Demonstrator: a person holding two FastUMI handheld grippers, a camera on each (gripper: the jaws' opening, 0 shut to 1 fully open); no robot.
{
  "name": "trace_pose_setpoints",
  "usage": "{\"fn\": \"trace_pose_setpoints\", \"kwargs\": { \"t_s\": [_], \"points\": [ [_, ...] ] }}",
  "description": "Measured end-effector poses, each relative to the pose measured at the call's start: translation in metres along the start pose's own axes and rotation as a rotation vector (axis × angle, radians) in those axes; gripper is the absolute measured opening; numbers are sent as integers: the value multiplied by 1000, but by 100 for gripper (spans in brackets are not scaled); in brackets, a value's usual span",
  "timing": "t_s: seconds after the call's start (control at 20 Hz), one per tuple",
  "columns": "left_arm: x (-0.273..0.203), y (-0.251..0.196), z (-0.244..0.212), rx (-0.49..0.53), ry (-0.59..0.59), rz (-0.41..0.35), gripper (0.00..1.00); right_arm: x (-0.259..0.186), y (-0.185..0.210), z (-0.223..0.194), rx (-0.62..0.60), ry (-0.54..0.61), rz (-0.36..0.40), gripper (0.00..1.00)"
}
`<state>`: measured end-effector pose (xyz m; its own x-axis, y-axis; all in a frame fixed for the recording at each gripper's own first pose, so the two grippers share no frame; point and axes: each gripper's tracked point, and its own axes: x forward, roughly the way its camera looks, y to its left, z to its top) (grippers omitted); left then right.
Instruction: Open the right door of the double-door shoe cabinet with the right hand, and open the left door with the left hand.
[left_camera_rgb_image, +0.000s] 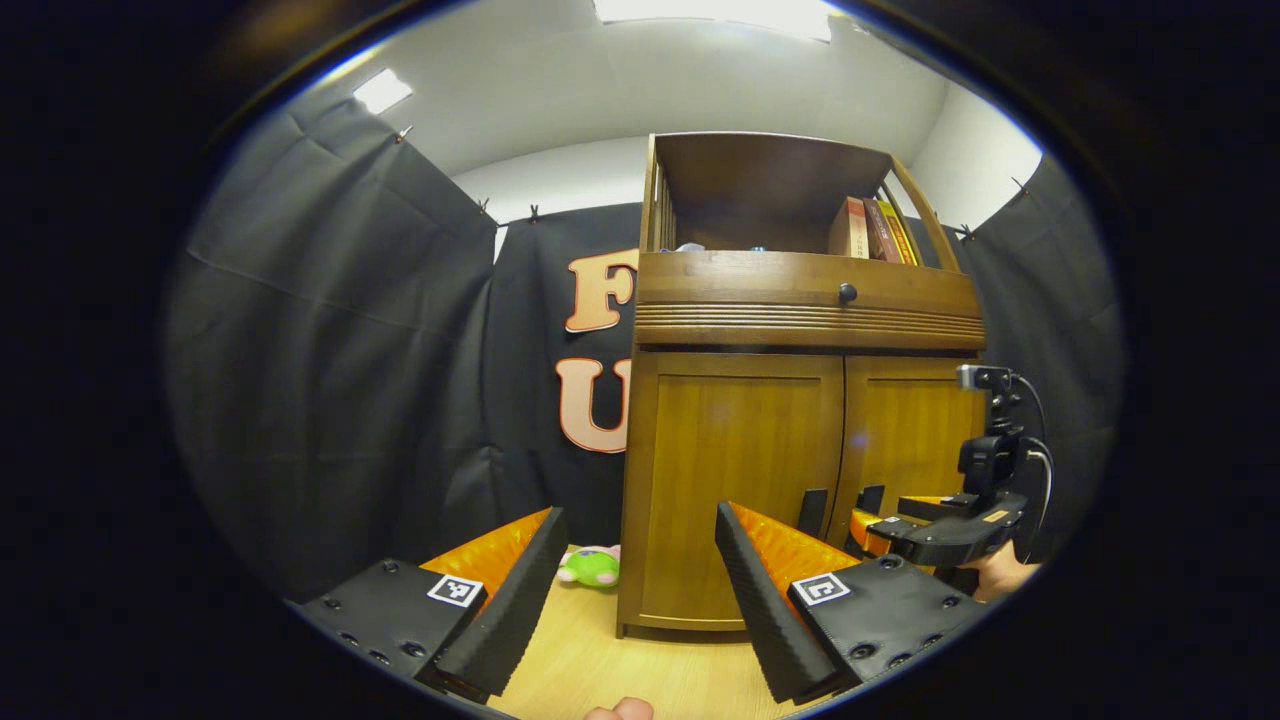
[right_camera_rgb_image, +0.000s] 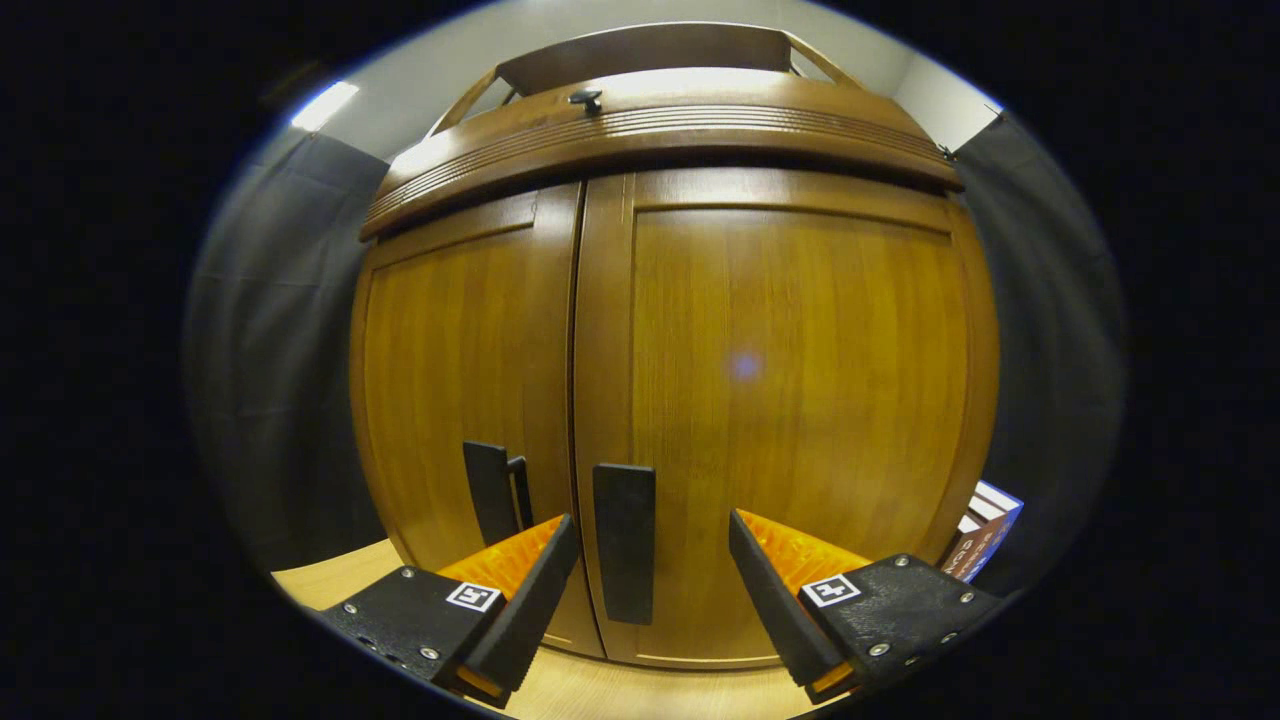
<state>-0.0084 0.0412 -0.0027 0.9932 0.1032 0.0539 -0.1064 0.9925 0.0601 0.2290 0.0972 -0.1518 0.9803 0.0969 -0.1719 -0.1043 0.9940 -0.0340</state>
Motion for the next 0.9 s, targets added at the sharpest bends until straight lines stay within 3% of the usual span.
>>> {"fn": "trace_pose_setpoints", "kwargs": {
  "t_s": [0.1, 0.15, 0.2, 0.3, 0.35, 0.4, 0.5, 0.55, 0.6, 0.65, 0.75, 0.8, 0.85, 0.9],
  "points": [
    [-2, 2, 0, 4, 2, 6, 99, 11, -2, -5, 10, 8, -27, 93],
    [-2, 3, 0, 2, 1, 6, 99, 15, -3, -4, 14, 4, -38, 85],
    [-3, 2, 1, 0, 0, 5, 99, 13, -6, -4, 17, 3, -50, 100],
    [-2, 3, 1, -1, 0, 4, 99, 14, -6, -5, 16, -5, -56, 82],
    [-1, 3, 2, -1, -1, 2, 99, 14, -6, -4, 14, -10, -59, 95],
    [-2, 2, 3, -3, -4, -1, 99, 14, -6, -5, 17, -7, -62, 88],
    [-2, 0, 3, -3, -9, -10, 99, 15, -5, -4, 11, -11, -71, 88],
    [-1, 0, 4, -1, -11, -10, 99, 15, -5, -4, 3, -12, -79, 98],
    [-2, 1, 4, 1, -12, -11, 99, 16, -5, -3, -3, -17, -79, 86],
    [-2, 1, 4, 3, -12, -11, 99, 16, -3, -3, -11, -21, -75, 94],
    [-1, 3, 3, 3, -12, -12, 96, 17, -2, -2, -40, -32, -79, 82],
    [-1, 4, 4, 2, -12, -12, 99, 18, 2, -2, -54, -35, -69, 69],
    [0, 4, 4, 0, -11, -11, 99, 20, 6, -1, -71, -41, -59, 47],
    [-1, 4, 3, -4, -11, -13, 98, 22, 8, -1, -92, -45, -54, 38]
  ]
}}
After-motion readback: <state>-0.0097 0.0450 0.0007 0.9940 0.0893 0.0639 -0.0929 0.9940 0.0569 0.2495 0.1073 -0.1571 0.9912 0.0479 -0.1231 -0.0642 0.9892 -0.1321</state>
